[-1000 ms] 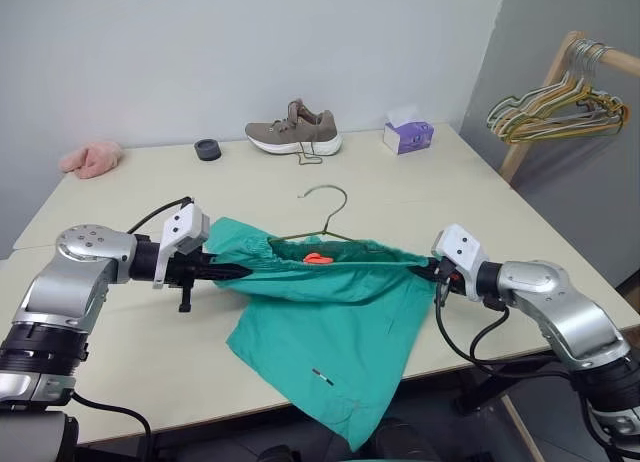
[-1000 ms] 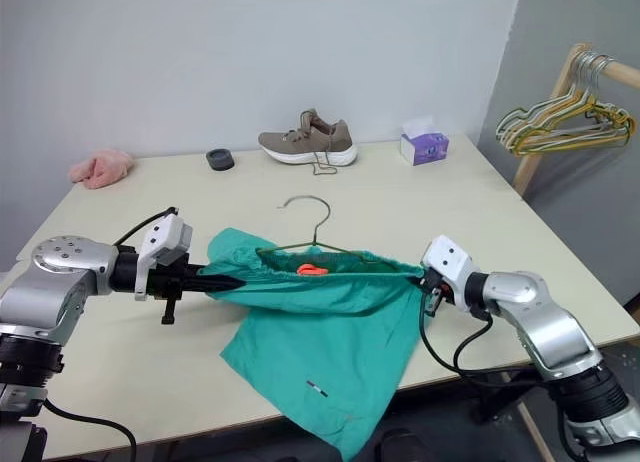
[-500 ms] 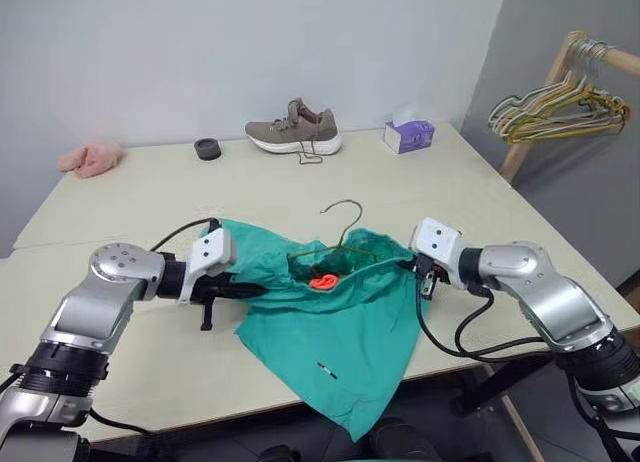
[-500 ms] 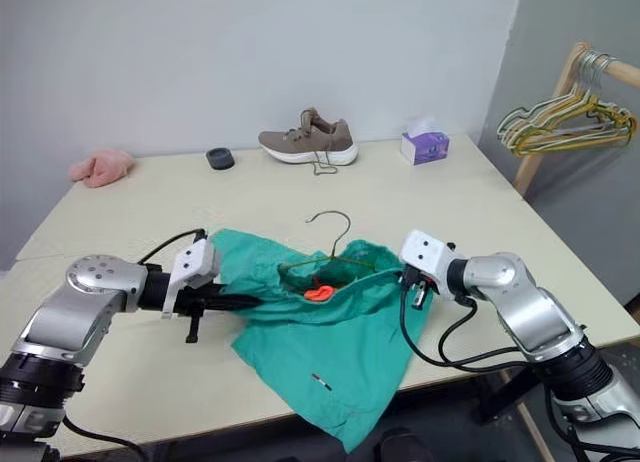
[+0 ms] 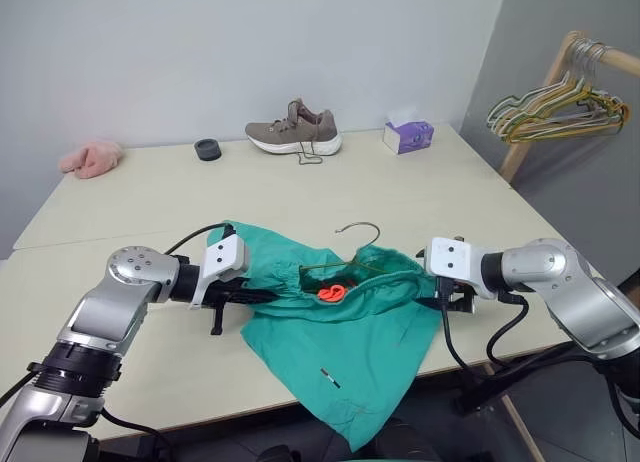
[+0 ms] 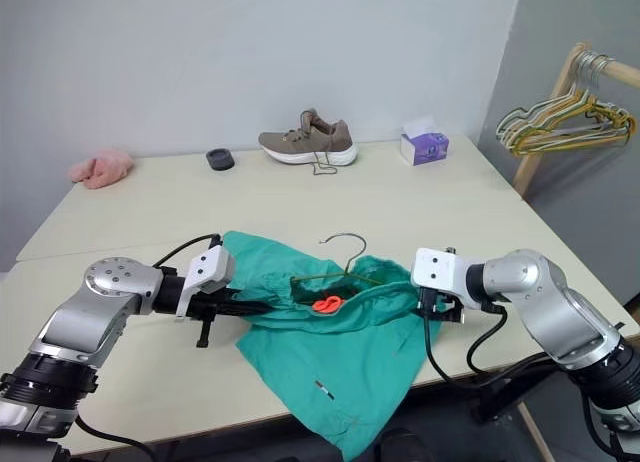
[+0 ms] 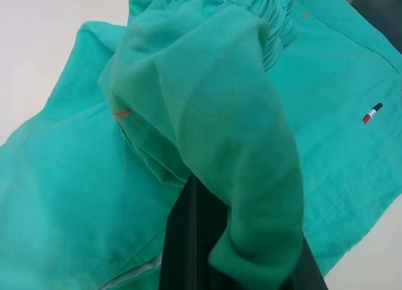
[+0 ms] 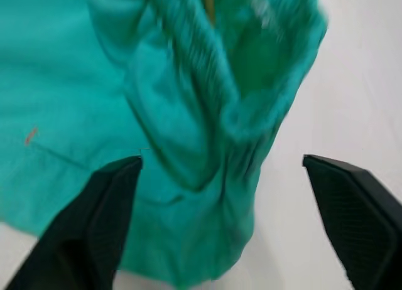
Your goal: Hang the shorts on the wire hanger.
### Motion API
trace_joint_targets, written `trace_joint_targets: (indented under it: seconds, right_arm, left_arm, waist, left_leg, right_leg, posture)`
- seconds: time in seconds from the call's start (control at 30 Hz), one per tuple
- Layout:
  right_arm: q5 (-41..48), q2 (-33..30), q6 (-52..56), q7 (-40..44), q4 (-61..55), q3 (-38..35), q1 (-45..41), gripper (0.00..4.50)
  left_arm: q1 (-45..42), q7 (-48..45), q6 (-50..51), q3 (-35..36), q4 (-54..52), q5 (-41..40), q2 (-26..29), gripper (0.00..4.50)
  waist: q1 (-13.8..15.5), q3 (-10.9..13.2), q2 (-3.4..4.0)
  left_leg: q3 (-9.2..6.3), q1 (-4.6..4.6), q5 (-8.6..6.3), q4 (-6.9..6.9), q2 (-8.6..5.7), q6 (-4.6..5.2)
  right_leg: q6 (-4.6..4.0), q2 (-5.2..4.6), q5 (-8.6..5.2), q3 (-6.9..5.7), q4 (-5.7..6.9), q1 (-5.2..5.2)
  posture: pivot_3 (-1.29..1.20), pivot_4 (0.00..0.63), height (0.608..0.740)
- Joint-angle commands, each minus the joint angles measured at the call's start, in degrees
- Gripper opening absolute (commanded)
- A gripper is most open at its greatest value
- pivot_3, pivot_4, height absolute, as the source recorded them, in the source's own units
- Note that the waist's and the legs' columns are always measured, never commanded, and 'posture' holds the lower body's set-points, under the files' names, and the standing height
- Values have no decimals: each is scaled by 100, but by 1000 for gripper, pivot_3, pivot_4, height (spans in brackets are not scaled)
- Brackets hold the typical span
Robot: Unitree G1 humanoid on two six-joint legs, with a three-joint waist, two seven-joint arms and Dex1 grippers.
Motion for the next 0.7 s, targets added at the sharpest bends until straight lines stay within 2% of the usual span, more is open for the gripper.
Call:
trace_joint_targets:
  seconds: [0.03, 0.27, 0.33, 0.43, 0.7]
  right_arm:
    - [-168, -34, -172, -36, 256, -104, 100, 4263]
    - [-277, 643, -486, 315, 782, 349, -406, 4263]
    - [-361, 780, -593, 479, 968, 520, -592, 3896]
    - [-496, 887, -828, 716, 1362, 735, -835, 3070]
    - [-525, 974, -1061, 1149, 1614, 703, -1065, 193]
  left_arm:
    - [-13, -45, -75, 88, -112, -35, 27, 0]
    - [-24, -145, -70, 82, -64, -72, 11, 0]
    - [-54, -182, -1, 113, -87, -154, -26, 0]
    - [-103, -240, 139, 169, -146, -308, -59, 0]
    - [-132, -76, 473, 334, -189, -499, -167, 0]
  waist:
    - [2, 0, 0]
    - [-43, 1, 1]
    - [-40, 1, 1]
    - [-32, 0, 1]
    - [-2, 0, 1]
  left_leg:
    - [-1, 0, 0, -1, 0, 0]
    - [-1, 1, 0, -3, 5, 0]
    - [-1, 0, 0, -2, 3, 0]
    - [-1, -2, 0, 1, -1, 0]
    - [-7, 0, 0, 2, 0, 0]
  right_leg:
    - [0, 0, 0, -1, 0, 0]
    - [0, 3, 0, 1, 2, -3]
    - [0, 7, 0, -1, 2, -2]
    - [0, 5, 0, -1, 1, -1]
    - [-1, 2, 0, -6, 3, 2]
  posture:
    - [-209, 0, 740]
    - [-209, 0, 740]
    - [-209, 0, 740]
    - [-202, 0, 740]
    - [-193, 0, 740]
